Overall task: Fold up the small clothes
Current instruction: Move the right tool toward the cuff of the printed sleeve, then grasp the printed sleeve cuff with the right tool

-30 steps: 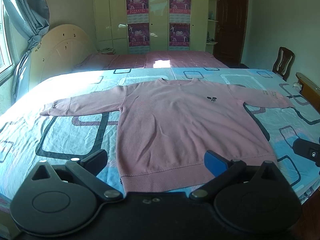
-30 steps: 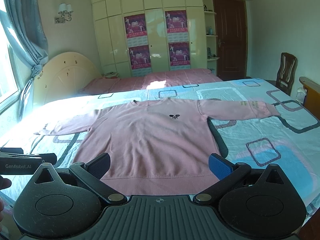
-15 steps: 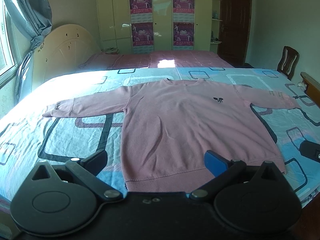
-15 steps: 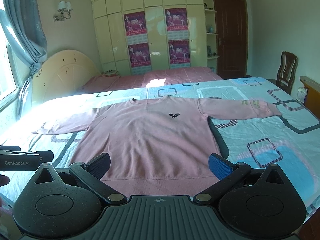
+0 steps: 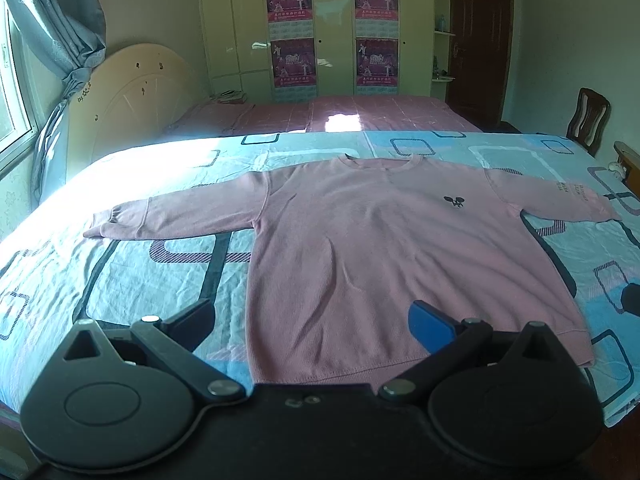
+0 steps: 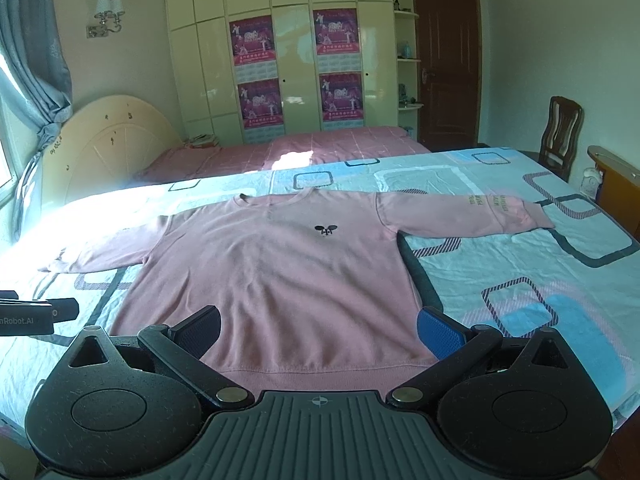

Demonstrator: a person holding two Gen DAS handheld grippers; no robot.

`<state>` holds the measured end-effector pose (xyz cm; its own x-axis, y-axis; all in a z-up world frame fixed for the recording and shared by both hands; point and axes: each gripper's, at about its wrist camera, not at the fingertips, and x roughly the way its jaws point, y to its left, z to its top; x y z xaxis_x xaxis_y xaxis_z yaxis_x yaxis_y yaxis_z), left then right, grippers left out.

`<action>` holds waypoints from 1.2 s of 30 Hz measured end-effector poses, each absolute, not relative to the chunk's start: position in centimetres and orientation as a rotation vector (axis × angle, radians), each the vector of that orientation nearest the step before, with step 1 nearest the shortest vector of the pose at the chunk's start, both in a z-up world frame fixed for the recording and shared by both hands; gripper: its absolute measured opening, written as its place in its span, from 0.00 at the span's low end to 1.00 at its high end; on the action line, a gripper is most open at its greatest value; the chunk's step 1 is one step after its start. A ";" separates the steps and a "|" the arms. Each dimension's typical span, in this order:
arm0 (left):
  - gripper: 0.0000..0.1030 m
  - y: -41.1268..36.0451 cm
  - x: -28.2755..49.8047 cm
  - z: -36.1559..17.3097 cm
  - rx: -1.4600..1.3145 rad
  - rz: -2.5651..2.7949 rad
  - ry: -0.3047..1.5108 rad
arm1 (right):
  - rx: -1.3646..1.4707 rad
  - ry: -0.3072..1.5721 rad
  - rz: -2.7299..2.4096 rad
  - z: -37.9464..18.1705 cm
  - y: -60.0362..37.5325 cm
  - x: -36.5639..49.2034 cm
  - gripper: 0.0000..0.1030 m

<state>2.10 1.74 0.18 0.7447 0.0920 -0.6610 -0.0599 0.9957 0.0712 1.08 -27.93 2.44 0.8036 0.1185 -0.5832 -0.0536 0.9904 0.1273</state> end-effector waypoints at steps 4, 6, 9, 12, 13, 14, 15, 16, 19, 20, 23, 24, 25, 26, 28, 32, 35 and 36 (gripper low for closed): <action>1.00 1.8 3.5 -0.2 0.046 0.095 0.730 | 0.107 0.644 0.082 1.9 -28.4 2.5 1.00; 1.00 1.8 4.3 -0.4 0.045 0.099 0.733 | 0.105 0.651 0.080 1.7 -28.7 3.3 1.00; 1.00 1.7 5.5 -0.7 0.047 0.107 0.737 | 0.105 0.656 0.073 1.3 -29.0 4.5 1.00; 1.00 1.7 6.6 -1.1 0.044 0.117 0.739 | 0.109 0.662 0.064 0.9 -29.6 6.0 1.00; 1.00 1.7 7.0 -1.2 0.041 0.119 0.742 | 0.109 0.662 0.061 0.8 -29.9 6.6 1.00; 1.00 1.8 7.5 -1.4 0.036 0.122 0.743 | 0.108 0.664 0.057 0.6 -30.2 7.1 1.00; 1.00 1.8 8.0 -1.6 0.031 0.126 0.744 | 0.108 0.666 0.052 0.5 -30.6 7.7 1.00; 1.00 1.8 8.5 -1.7 0.029 0.129 0.745 | 0.108 0.667 0.047 0.3 -30.9 8.3 1.00; 1.00 1.5 10.1 -2.2 0.022 0.130 0.748 | 0.118 0.669 0.032 -0.2 -32.3 10.0 1.00; 1.00 1.4 10.6 -2.4 0.016 0.127 0.749 | 0.123 0.667 0.028 -0.3 -32.7 10.4 1.00; 1.00 0.9 12.1 -3.0 -0.014 0.117 0.749 | 0.138 0.666 0.012 -0.8 -34.5 12.1 1.00; 1.00 0.7 12.7 -3.2 -0.023 0.114 0.752 | 0.144 0.665 0.006 -1.0 -35.1 12.8 1.00; 1.00 0.5 13.1 -3.3 -0.027 0.111 0.752 | 0.149 0.665 0.001 -1.2 -35.7 13.4 1.00; 1.00 0.3 13.7 -3.5 -0.029 0.110 0.749 | 0.154 0.665 -0.004 -1.4 -36.3 14.0 1.00; 1.00 -0.2 14.7 -3.8 -0.024 0.115 0.744 | 0.165 0.665 -0.018 -1.9 -37.7 15.4 1.00; 1.00 -1.1 17.1 -4.5 -0.025 0.111 0.739 | 0.190 0.663 -0.057 -3.0 -40.9 18.2 1.00; 1.00 -1.8 19.0 -5.1 -0.040 0.097 0.760 | 0.224 0.667 -0.072 -3.8 -43.3 20.3 1.00; 1.00 -2.2 19.7 -5.4 -0.036 0.098 0.765 | 0.228 0.668 -0.074 -4.0 -44.0 21.1 1.00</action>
